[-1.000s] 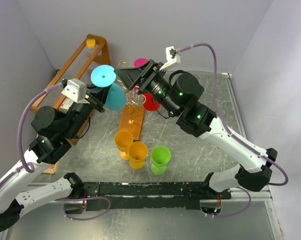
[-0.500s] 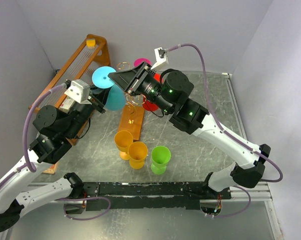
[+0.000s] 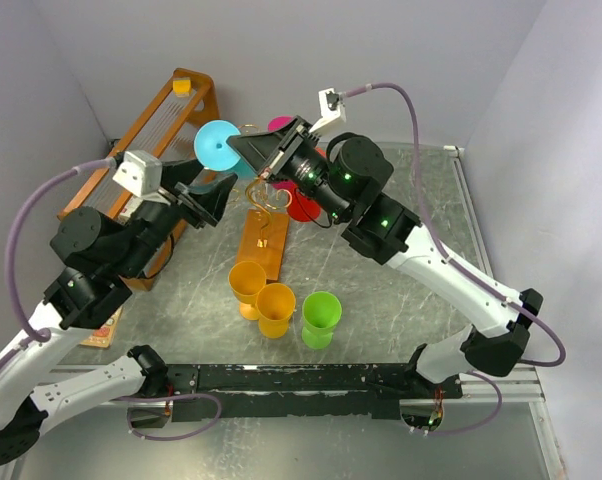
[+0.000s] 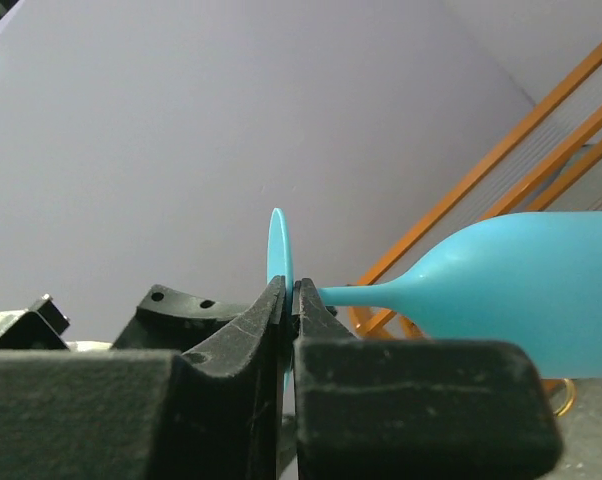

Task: Place the wine glass upside down on the wine glass rack

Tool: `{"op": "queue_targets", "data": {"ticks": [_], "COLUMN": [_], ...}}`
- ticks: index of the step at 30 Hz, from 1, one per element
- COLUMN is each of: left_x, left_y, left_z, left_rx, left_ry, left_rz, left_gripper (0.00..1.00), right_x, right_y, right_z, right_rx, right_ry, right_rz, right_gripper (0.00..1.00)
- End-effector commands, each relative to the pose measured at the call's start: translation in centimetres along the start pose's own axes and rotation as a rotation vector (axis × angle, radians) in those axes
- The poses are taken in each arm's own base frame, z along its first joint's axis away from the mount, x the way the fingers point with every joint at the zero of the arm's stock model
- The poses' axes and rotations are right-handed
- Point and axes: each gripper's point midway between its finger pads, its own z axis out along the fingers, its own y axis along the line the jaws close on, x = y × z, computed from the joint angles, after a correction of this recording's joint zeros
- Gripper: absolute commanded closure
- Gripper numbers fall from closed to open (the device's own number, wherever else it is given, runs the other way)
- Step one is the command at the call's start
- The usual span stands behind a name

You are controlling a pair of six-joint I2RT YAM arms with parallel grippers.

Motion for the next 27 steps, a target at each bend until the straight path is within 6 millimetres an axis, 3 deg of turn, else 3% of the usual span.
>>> {"op": "queue_targets", "data": {"ticks": [1, 6, 14, 21, 27], "left_x": [-2.2, -4.1, -4.6, -5.1, -5.9], "left_y": [-2.2, -3.6, -0.6, -1.6, -1.3], "left_z": [-0.6, -1.1, -0.8, -0.7, -1.6], "left_rx": [0.072, 0.117, -0.055, 0.014, 0.027], "left_ry": [0.021, -0.008, -0.084, -0.164, -0.228], "left_rz": [-0.211, -0.405, -0.51, -0.573, -0.592], "left_gripper": [0.25, 0.21, 0.17, 0.35, 0.44], "right_x": [-3.9, -3.7, -2.0, -1.2, -0.2], "right_y": [1.6, 2.0, 3.5, 3.7, 3.7], "right_z": [-1.4, -1.8, -2.3, -2.6, -2.6], "right_rx": [-0.037, -0.069, -0.162, -0.207, -0.272], "right_ry": [-0.137, -0.128, -0.021, 0.063, 0.139], "right_rz": [-0.086, -0.1, -0.117, -0.103, -0.069], "right_gripper": [1.0, 1.0, 1.0, 1.0, 1.0]}}
